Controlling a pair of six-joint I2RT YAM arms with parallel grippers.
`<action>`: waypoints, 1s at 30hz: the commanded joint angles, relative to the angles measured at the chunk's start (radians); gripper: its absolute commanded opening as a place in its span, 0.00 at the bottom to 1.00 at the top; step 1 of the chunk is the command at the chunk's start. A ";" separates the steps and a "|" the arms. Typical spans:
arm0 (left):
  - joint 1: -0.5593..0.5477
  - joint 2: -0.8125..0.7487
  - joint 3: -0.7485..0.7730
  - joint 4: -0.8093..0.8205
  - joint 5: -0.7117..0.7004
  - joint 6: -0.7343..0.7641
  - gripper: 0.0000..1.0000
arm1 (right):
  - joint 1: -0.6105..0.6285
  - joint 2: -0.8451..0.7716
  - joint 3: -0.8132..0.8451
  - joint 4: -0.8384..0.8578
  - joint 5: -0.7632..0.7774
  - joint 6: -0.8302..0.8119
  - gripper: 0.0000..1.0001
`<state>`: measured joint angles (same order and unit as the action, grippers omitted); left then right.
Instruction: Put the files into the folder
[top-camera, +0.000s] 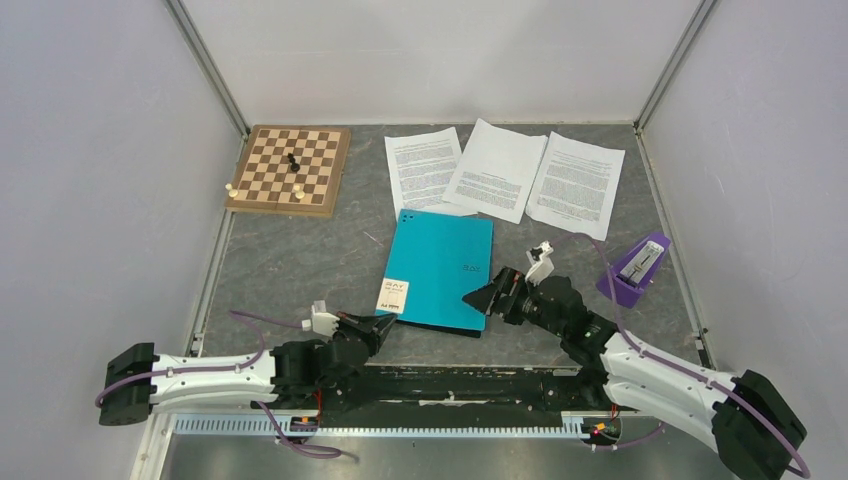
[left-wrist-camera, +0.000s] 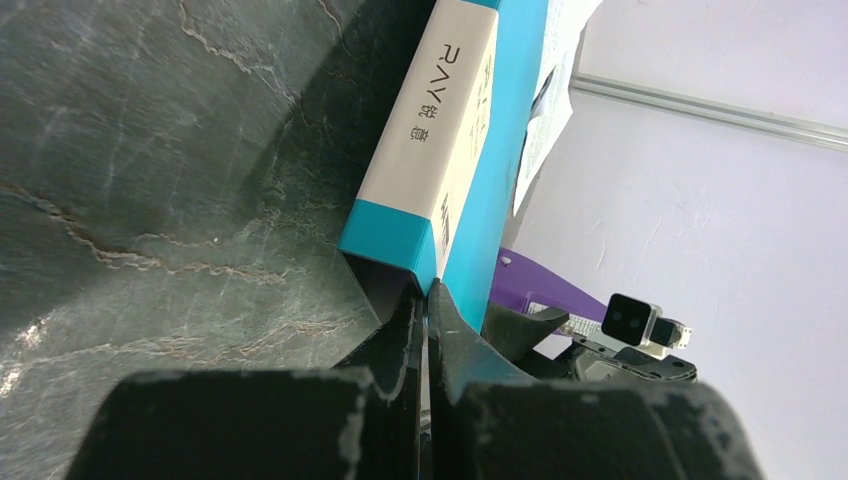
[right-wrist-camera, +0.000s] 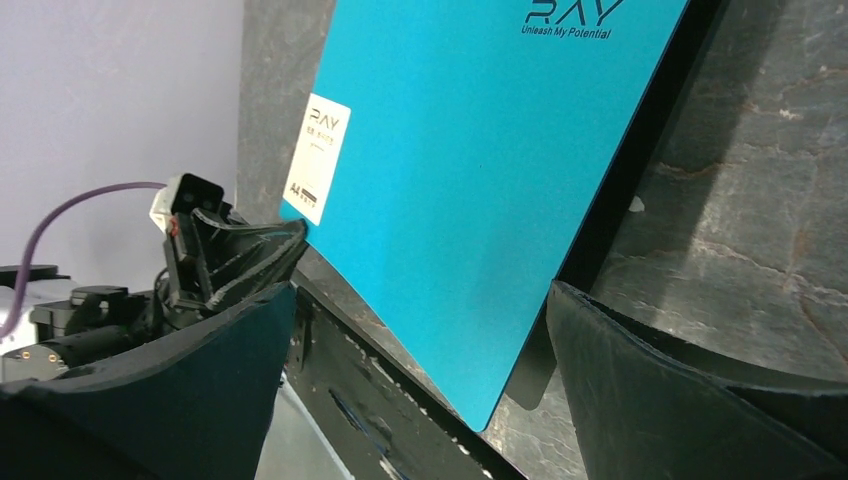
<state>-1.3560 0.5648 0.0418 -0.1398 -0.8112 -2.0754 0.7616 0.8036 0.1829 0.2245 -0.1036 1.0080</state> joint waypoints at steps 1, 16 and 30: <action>-0.006 0.009 -0.019 0.011 0.033 -0.341 0.02 | 0.007 -0.025 0.010 0.196 -0.052 0.076 0.99; -0.006 0.059 -0.022 0.095 0.091 -0.301 0.02 | 0.008 0.010 -0.094 0.658 -0.066 0.267 0.94; -0.006 0.114 -0.039 0.219 0.136 -0.248 0.02 | 0.075 0.106 -0.051 0.612 -0.030 0.222 0.73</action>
<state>-1.3487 0.6682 0.0120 0.0158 -0.7444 -2.0754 0.7990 0.9047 0.0753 0.8089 -0.0971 1.2430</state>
